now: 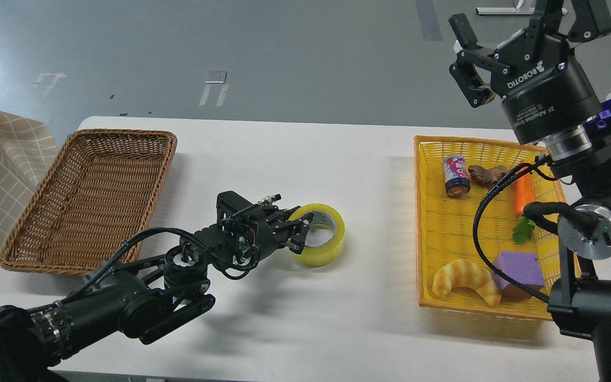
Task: Place and transfer tape with both arms
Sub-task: 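Grasp the tape roll's rim with the left gripper, then lift the tape roll and carry it over the wicker basket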
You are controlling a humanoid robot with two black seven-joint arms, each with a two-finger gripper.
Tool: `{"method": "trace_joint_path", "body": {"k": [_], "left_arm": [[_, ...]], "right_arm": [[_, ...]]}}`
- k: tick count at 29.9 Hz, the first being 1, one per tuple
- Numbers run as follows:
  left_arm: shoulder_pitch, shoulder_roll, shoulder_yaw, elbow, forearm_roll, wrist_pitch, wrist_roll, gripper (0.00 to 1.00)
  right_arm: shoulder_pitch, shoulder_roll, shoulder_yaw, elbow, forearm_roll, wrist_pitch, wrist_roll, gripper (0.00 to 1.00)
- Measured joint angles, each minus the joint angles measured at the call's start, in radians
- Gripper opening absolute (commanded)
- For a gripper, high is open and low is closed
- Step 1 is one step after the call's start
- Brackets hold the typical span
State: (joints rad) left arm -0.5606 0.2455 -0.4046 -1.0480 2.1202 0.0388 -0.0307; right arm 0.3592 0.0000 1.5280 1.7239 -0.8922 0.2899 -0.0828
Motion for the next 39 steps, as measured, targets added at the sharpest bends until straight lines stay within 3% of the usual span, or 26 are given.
{"method": "trace_joint_path", "body": {"k": [14,39], "left_arm": [[-0.037,0.028,-0.002,-0.005,-0.011,0.003,-0.004,0.0],[-0.238,0.298,0.0,0.009,-0.117,-0.002,-0.018,0.0]], "right_arm": [[-0.007,0.0,0.002,-0.001,0.001,0.0,0.0,1.0],[-0.023,0.0,0.0,-0.01,0.001,0.0,0.002,1.0]]}}
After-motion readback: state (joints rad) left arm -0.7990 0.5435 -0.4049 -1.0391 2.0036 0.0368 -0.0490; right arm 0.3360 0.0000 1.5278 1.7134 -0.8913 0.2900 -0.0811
